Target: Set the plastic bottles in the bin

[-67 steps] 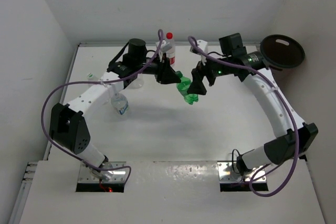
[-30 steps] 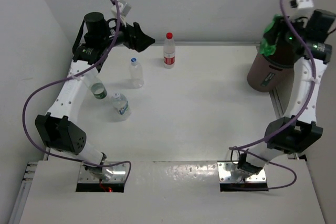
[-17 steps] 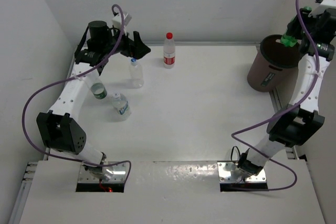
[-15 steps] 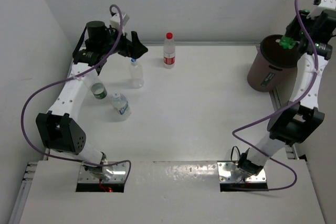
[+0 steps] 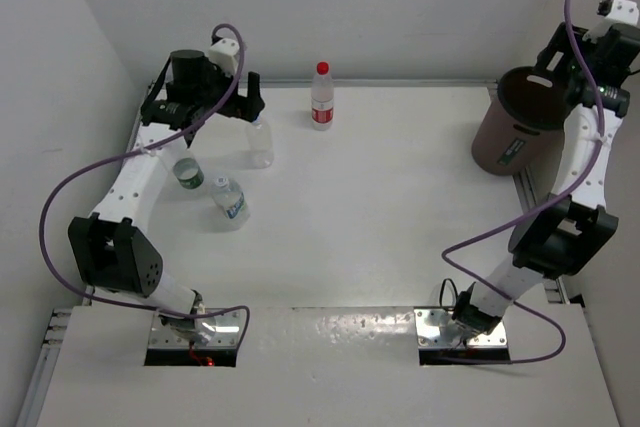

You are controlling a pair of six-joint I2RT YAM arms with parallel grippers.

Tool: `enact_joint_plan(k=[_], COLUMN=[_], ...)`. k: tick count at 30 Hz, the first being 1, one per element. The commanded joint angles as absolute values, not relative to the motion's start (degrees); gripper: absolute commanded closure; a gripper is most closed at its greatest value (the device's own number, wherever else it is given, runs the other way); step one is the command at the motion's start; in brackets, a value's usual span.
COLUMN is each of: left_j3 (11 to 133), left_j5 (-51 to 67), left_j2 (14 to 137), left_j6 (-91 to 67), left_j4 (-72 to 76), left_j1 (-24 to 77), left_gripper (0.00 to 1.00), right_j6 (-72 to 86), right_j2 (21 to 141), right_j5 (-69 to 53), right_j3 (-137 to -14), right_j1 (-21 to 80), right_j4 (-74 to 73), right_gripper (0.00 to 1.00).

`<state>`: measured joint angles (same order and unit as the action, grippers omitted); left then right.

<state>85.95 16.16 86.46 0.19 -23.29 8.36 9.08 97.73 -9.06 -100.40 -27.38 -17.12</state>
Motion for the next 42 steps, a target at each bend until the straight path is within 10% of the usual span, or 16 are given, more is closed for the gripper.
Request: enact_joint_plan(k=[1, 22, 33, 42], left_j3=[81.67, 77.34, 81.02, 85.43], left_j5=[13.45, 13.45, 20.28, 45.94], left_j2=[86.57, 98.61, 95.12, 87.55], left_j6=[1.41, 1.32, -0.52, -17.65], left_j4=[-21.37, -10.11, -10.8, -8.45], left_j1=[9.23, 10.28, 10.28, 14.76], left_gripper=[0.0, 0.08, 0.55, 0.62], right_j6=[12.38, 13.71, 5.74, -11.77], right_j2=[90.81, 84.2, 83.15, 81.13], right_j5=[-15.8, -27.25, -34.97, -36.49], right_j3=[-98.1, -91.05, -89.82, -89.48], right_j1=[-26.81, -22.94, -18.03, 8.84], right_j4=[-14.33, -17.14, -22.4, -36.56], right_gripper=[0.19, 0.18, 0.16, 0.12])
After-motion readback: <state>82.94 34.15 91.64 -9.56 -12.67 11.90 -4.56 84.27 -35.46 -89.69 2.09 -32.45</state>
